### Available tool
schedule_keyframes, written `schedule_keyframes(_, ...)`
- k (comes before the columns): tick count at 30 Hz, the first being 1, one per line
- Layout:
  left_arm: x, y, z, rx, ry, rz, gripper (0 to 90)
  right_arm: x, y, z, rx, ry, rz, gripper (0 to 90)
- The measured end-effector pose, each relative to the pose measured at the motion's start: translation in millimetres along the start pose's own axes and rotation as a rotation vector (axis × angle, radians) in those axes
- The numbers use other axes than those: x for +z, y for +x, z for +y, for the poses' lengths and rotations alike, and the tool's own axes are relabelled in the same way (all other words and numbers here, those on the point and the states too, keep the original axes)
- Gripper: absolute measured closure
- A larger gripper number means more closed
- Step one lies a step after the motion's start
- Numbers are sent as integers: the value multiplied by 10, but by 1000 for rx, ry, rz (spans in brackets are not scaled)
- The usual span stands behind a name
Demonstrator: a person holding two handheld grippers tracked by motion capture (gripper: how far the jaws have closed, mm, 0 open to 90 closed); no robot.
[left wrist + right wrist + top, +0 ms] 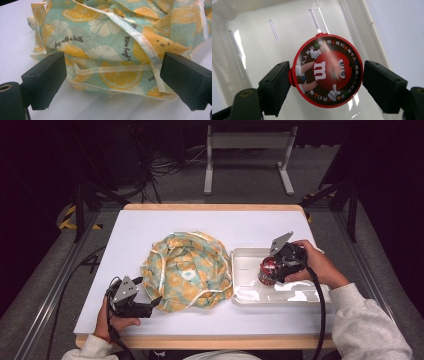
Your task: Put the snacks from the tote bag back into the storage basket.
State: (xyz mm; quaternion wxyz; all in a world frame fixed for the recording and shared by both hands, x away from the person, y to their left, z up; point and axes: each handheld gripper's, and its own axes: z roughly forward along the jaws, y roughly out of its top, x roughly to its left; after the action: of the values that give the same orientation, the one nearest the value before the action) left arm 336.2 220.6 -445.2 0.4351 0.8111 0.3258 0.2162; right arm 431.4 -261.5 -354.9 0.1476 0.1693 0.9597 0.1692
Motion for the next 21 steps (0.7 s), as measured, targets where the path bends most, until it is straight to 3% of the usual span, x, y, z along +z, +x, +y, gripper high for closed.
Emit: schedule_keyframes(21, 7, 1, -2, 1, 2, -3, 75, -43, 13, -65, 57, -47, -27, 203)
